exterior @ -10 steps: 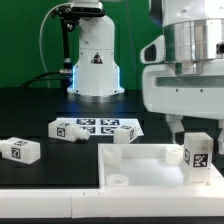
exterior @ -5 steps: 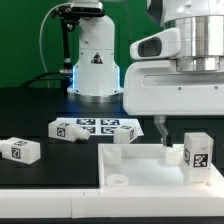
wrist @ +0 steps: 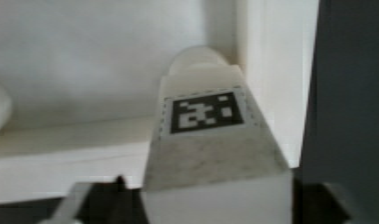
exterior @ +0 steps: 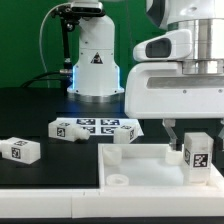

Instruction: Assemble square table

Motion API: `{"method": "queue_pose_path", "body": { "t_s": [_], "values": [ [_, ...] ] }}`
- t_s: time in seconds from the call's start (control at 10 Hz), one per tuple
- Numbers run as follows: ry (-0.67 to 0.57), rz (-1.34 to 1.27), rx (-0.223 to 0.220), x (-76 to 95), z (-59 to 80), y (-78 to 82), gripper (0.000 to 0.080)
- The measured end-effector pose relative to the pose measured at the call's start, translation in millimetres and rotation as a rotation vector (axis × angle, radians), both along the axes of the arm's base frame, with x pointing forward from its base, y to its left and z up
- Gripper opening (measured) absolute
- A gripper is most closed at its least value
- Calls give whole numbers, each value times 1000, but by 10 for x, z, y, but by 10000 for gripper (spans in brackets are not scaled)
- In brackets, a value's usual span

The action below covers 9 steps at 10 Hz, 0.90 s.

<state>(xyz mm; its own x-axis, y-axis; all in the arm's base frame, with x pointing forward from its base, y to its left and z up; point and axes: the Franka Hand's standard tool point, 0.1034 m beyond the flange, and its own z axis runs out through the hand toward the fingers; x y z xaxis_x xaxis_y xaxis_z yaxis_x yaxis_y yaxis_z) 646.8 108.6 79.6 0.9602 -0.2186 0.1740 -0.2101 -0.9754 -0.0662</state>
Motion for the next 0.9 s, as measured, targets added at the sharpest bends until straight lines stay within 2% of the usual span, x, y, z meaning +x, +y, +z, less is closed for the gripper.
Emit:
{"method": "queue_pose_path", "body": {
  "t_s": [0.1,0.4,0.7,0.8,0.9],
  "values": [
    [3,-81,13,-2,-3,-1,284],
    [21,-483,61,-24,-9,-37,284],
    [62,-1066,188,-69,-31,-103,284],
    [80,-1160,219,-78,-33,-98,285],
    [86,-1236,229,-86,-34,-91,285]
  ]
}}
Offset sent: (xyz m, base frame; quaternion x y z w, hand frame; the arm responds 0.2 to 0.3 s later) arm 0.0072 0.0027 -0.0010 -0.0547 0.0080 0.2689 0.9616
